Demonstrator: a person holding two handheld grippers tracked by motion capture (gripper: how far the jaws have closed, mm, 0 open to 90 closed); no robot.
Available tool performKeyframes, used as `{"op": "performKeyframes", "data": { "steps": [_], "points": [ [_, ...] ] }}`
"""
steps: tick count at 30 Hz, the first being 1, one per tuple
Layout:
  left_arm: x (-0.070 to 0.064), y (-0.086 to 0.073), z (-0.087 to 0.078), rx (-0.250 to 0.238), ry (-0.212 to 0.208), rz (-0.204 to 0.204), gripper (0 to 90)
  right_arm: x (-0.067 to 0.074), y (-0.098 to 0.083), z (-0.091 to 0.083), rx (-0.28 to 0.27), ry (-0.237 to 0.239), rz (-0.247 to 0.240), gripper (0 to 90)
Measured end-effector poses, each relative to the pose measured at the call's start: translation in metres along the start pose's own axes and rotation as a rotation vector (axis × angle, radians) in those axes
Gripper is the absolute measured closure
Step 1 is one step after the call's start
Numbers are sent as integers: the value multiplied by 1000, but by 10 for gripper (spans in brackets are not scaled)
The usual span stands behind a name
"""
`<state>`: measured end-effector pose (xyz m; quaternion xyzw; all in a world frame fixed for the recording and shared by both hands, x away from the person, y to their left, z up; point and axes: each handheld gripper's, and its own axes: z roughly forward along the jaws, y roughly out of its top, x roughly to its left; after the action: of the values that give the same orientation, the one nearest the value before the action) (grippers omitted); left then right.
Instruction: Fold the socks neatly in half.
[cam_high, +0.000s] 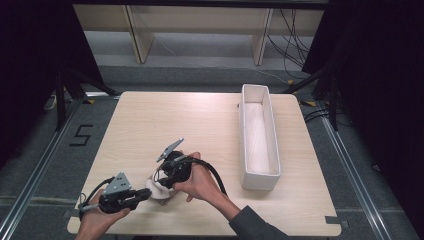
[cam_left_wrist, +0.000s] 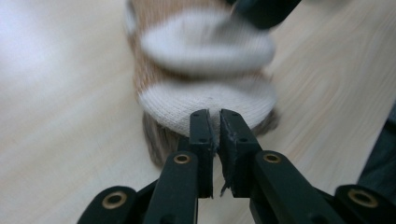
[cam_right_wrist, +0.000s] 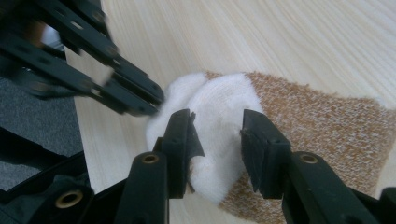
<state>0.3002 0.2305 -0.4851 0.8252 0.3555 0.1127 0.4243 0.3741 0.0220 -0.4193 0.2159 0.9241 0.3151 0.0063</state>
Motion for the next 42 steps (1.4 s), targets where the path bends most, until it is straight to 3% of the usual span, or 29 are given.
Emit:
{"op": "performKeyframes", "data": {
  "steps": [4, 8, 9, 11, 14, 16, 17, 18, 19, 21, 24, 25, 27, 29, 30, 31, 33, 35, 36, 37, 38, 39, 40, 42],
  "points": [
    [5, -4, -1, 21, -1, -5, 827, 2, -2, 4, 9, 4, -8, 616],
    [5, -4, 0, -7, 3, -19, 824, 8, -3, 16, 33, -2, -51, 605],
    [6, -4, -1, 13, 10, -1, 824, 9, -3, 21, 54, -23, -59, 630],
    [6, -4, -1, 15, 14, 1, 823, 10, -5, 28, 76, -35, -82, 782],
    [5, -4, 0, 14, 14, -3, 824, 10, -4, 30, 76, -39, -96, 834],
    [6, -4, 0, 20, 19, 6, 825, 12, 1, 22, 47, -32, -99, 842],
    [5, -4, 1, 25, 21, 1, 827, 15, 7, 10, 19, 0, -72, 843],
    [5, -4, 1, 25, 21, 1, 827, 15, 7, 10, 19, 0, -72, 843],
    [4, -4, 2, 13, 21, -8, 828, 15, 16, -3, -32, -23, -79, 842],
    [4, -3, 2, 15, 17, -5, 829, 17, 20, -6, -37, -18, -84, 841],
    [5, -4, 2, 22, 25, -2, 829, 19, 16, 4, -5, -17, -105, 837],
    [4, -4, 2, 18, 20, -2, 829, 22, 12, 12, 26, -9, -94, 836],
    [5, -4, 1, 34, 30, 6, 828, 27, 4, 30, 65, -8, -125, 830],
    [6, -7, 0, 23, 37, -11, 822, 30, -1, 40, 64, -10, -114, 810],
    [7, -7, -2, 24, 42, -9, 819, 31, -1, 39, 65, -6, -89, 798],
    [9, -7, -4, 20, 49, -3, 819, 29, 0, 38, 57, 2, -112, 779],
    [14, -7, -10, 29, 67, 6, 819, 28, 1, 34, 46, 3, -100, 745],
    [16, -7, -13, 21, 58, -6, 819, 27, 1, 32, 40, 6, -101, 726],
    [17, -8, -15, -10, 63, -30, 818, 27, 2, 27, 26, 17, -74, 701],
    [19, -7, -18, -1, 66, -22, 816, 24, 3, 18, -10, 44, -42, 690],
    [17, -7, -17, -28, 69, -53, 815, 21, 4, 13, -27, 52, -38, 685],
    [20, -5, -21, -12, 64, -27, 814, 20, 5, 7, -40, 47, -25, 685],
    [17, -3, -20, -49, 67, -56, 810, 13, 6, -9, -67, 22, -12, 687],
    [13, 3, -22, -63, 64, -44, 810, 10, 6, -14, -69, 25, 6, 696]
  ]
}}
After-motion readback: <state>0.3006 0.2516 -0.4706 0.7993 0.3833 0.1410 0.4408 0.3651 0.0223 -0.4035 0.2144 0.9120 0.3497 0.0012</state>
